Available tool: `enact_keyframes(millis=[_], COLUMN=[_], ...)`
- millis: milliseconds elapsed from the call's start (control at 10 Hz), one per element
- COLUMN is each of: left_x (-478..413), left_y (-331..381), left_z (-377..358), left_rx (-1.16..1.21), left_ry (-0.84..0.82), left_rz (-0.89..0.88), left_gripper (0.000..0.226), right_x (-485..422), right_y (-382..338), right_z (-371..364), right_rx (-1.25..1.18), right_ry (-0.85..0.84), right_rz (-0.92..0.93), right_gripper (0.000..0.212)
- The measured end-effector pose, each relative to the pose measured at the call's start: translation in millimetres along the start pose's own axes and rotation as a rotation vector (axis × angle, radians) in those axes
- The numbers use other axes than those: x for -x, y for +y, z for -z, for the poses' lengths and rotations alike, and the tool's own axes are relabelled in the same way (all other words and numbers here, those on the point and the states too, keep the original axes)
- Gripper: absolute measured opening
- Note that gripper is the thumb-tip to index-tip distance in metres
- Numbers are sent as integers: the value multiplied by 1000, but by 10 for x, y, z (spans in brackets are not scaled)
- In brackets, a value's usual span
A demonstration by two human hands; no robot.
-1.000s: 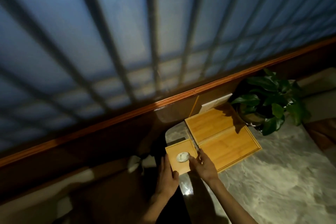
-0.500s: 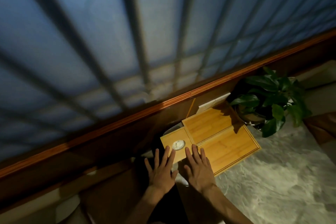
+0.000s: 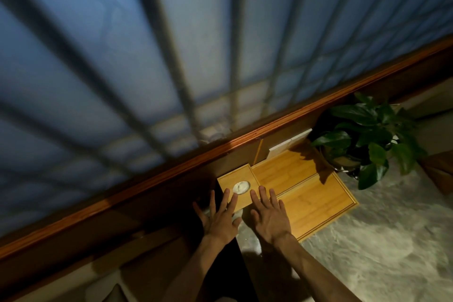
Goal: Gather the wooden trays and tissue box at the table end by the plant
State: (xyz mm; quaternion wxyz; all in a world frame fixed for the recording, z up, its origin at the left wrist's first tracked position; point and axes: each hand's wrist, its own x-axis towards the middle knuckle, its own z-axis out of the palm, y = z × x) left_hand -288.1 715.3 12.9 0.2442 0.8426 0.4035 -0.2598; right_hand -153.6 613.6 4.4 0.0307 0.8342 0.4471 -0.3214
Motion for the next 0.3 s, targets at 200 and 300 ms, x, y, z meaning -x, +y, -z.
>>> enact_keyframes(millis=[200,300], left_x=[66,82], left_y=[-44,-21], left_z=[71,184], left_rx=[-140,-158], left_ry=[16,25], left_rz=[-19,-55], left_gripper=[69,68], right_x=[70,131], right_y=[-99,-140], right_z=[243,442], right_rx=[-1,-28], right_ry=[-74,-134], right_rz=[-18,-16], right_gripper=[61,63])
